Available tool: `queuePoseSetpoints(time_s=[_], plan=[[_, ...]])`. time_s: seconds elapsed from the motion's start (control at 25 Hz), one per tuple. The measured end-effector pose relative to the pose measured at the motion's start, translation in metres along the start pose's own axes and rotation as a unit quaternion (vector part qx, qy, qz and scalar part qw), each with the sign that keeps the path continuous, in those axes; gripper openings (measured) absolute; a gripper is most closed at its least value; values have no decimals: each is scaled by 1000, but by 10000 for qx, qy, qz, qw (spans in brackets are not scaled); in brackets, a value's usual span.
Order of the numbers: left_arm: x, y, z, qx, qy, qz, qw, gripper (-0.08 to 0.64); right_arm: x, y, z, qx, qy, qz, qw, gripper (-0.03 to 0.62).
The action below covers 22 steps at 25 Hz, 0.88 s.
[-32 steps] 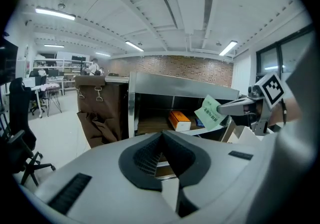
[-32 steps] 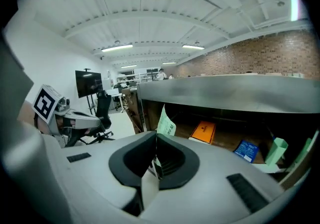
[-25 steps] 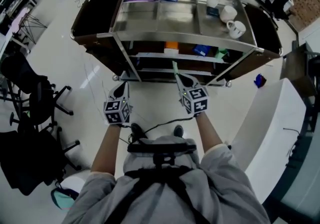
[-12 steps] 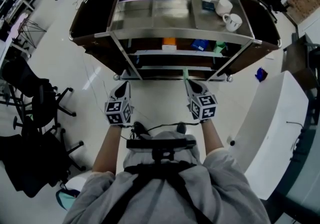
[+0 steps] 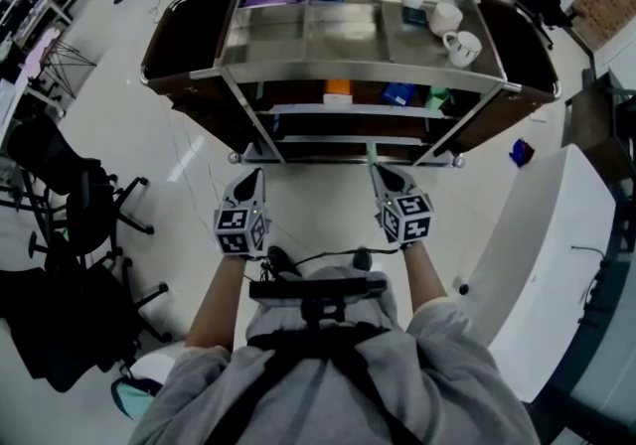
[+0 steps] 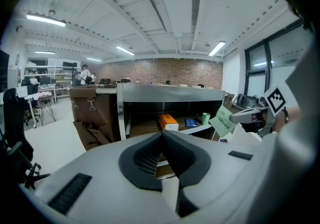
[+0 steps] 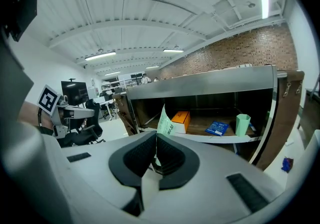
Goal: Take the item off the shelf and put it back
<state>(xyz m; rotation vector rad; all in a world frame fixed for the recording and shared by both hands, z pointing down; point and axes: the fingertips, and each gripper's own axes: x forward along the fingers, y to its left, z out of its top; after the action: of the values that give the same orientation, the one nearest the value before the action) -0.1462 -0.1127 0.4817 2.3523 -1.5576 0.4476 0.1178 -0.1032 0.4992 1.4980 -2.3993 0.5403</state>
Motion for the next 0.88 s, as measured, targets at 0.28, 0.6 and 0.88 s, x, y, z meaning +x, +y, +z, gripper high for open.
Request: queuePoseSetpoints(time_s=[0.28, 0.6, 0.88], plan=[[-2, 6, -1, -16, 30, 94, 9999, 5, 10, 5, -1, -106, 60, 104, 9999, 8], [2, 12, -9, -76, 129, 74, 9999, 5, 33, 16, -2, -473, 276, 244, 9982, 9], [22, 19, -10, -19, 241, -10, 9997, 5, 76, 31, 6, -941, 432, 413, 9938, 9]])
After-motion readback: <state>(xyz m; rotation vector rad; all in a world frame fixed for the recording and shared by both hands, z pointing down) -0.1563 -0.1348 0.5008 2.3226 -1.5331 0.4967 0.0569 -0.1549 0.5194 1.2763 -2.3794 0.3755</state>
